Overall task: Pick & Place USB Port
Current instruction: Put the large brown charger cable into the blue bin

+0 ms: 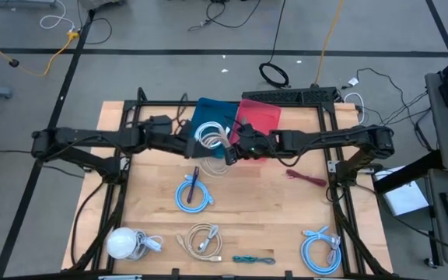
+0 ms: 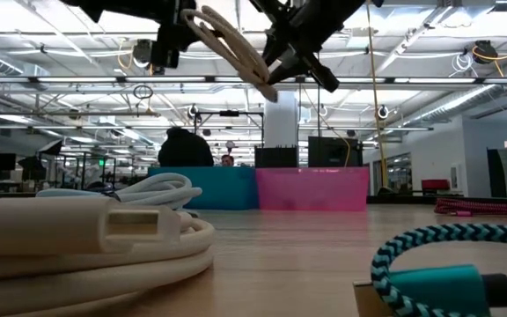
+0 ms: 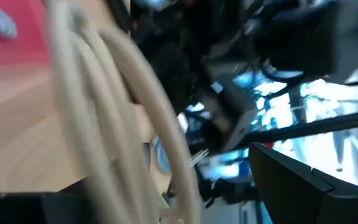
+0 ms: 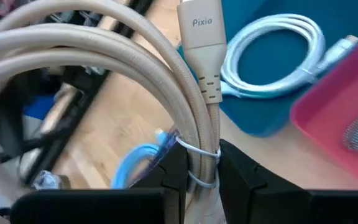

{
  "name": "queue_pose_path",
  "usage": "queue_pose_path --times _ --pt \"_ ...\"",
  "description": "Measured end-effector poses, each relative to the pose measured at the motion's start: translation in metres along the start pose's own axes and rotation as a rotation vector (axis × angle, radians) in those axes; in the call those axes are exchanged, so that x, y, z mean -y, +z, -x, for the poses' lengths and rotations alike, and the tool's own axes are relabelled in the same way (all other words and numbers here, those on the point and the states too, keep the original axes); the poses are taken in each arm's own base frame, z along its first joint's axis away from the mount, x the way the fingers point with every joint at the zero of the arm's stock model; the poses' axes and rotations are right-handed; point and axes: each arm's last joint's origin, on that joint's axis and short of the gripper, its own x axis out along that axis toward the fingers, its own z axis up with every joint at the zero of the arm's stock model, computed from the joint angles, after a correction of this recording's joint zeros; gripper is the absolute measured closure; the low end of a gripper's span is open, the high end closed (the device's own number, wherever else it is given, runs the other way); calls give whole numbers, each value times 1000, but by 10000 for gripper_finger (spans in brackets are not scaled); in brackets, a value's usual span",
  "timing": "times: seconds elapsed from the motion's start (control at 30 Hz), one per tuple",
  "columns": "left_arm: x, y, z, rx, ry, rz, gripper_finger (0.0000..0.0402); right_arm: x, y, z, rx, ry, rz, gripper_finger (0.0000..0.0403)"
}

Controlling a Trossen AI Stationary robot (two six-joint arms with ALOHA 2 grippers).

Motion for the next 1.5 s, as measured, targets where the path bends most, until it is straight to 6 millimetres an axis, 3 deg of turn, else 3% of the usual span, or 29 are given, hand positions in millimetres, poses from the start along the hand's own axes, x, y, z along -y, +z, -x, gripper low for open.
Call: queue_pose_path --times 0.07,0.13,0.2,0.3,0.33,0.53,0.8,0.93,1.07,1.17,1.5 --pt "6 3 -2 -18 25 -12 134 -1 0 -1 -1 4 -3 354" --pt "7 4 -2 -41 80 -17 164 0 0 0 -8 5 -4 354" --pt "8 5 1 -49 114 -24 227 0 0 0 -13 1 -1 354" --pt "11 8 11 -43 115 -38 356 -1 1 4 -9 6 0 354" --pt "12 9 16 -33 113 -40 373 -2 2 5 -2 13 1 354" --pt "12 15 40 18 193 -59 389 -15 11 17 99 144 103 345" --pt "-1 36 57 124 298 -96 390 -38 25 58 218 394 152 212" --pt "-19 55 55 146 351 -79 390 -45 23 80 229 469 164 179" --pt "-38 70 46 140 357 -52 391 -54 21 97 275 524 171 170" --pt "-46 80 39 130 322 -54 391 -55 16 98 288 507 174 169" --pt "-106 97 14 33 455 -5 391 -69 -11 109 249 545 202 168"
